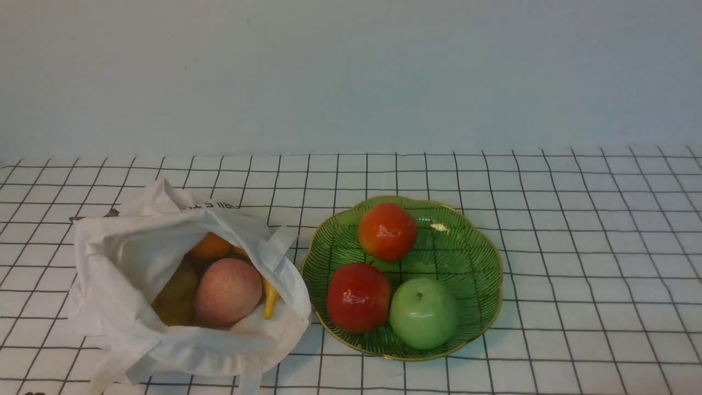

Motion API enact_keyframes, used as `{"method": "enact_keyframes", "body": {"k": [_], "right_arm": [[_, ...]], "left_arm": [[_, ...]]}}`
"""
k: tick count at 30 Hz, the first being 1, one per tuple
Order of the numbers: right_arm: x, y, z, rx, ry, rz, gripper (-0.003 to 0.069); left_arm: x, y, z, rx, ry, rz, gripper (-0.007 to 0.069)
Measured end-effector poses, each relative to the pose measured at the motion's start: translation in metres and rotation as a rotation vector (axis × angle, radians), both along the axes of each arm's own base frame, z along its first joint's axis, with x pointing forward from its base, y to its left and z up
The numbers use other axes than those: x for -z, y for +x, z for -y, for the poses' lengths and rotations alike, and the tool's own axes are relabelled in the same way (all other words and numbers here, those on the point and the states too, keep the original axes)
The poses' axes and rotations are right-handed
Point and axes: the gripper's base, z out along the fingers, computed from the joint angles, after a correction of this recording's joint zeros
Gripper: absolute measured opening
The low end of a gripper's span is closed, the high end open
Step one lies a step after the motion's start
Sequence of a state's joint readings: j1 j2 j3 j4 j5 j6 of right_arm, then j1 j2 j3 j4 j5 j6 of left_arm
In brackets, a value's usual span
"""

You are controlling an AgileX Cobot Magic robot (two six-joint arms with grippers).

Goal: Take the fruit out of the bag on the white checkered tablecloth and place them on the plate.
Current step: 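Reach into the cloth bag and grasp the peach with the left gripper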

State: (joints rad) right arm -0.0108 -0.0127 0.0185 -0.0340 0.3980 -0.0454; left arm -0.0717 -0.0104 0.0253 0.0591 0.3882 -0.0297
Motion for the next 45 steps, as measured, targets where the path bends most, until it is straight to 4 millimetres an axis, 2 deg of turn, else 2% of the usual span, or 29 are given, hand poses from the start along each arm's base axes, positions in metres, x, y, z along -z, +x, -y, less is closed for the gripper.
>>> {"method": "enact_keyframes", "body": {"k": [26, 29, 30, 32, 34, 35, 38, 41, 42, 45], "right_arm": [[0.0, 0.0, 0.0, 0.0, 0.0, 0.0, -0.0014], [0.0, 0.0, 0.0, 0.0, 0.0, 0.0, -0.0014], [0.0, 0.0, 0.0, 0.0, 0.0, 0.0, -0.0014], [0.0, 0.0, 0.0, 0.0, 0.0, 0.0, -0.0014], [0.0, 0.0, 0.0, 0.0, 0.0, 0.0, -0.0014], [0.0, 0.0, 0.0, 0.0, 0.0, 0.0, -0.0014], [0.0, 0.0, 0.0, 0.0, 0.001, 0.0, -0.0014], [0.0, 0.0, 0.0, 0.0, 0.001, 0.0, -0.0014], [0.0, 0.0, 0.0, 0.0, 0.001, 0.0, -0.0014], [0.0, 0.0, 0.0, 0.0, 0.0, 0.0, -0.0014]], "left_arm": [[-0.001, 0.0, 0.0, 0.0, 0.001, 0.009, -0.0008], [-0.006, 0.002, 0.003, -0.008, -0.152, 0.067, -0.0008], [-0.01, 0.003, 0.005, -0.018, -0.271, 0.099, -0.0008], [-0.014, 0.003, 0.006, -0.025, -0.375, 0.13, -0.0008], [-0.021, 0.004, 0.007, -0.042, -0.582, 0.186, -0.0008], [-0.023, 0.004, 0.006, -0.046, -0.618, 0.209, -0.0008], [-0.03, 0.004, 0.004, -0.058, -0.694, 0.288, -0.0008], [-0.043, 0.003, -0.002, -0.077, -0.741, 0.441, -0.0008], [-0.049, 0.002, -0.004, -0.08, -0.744, 0.501, -0.0008], [-0.075, -0.003, -0.002, -0.031, -0.687, 0.528, -0.0008]]}}
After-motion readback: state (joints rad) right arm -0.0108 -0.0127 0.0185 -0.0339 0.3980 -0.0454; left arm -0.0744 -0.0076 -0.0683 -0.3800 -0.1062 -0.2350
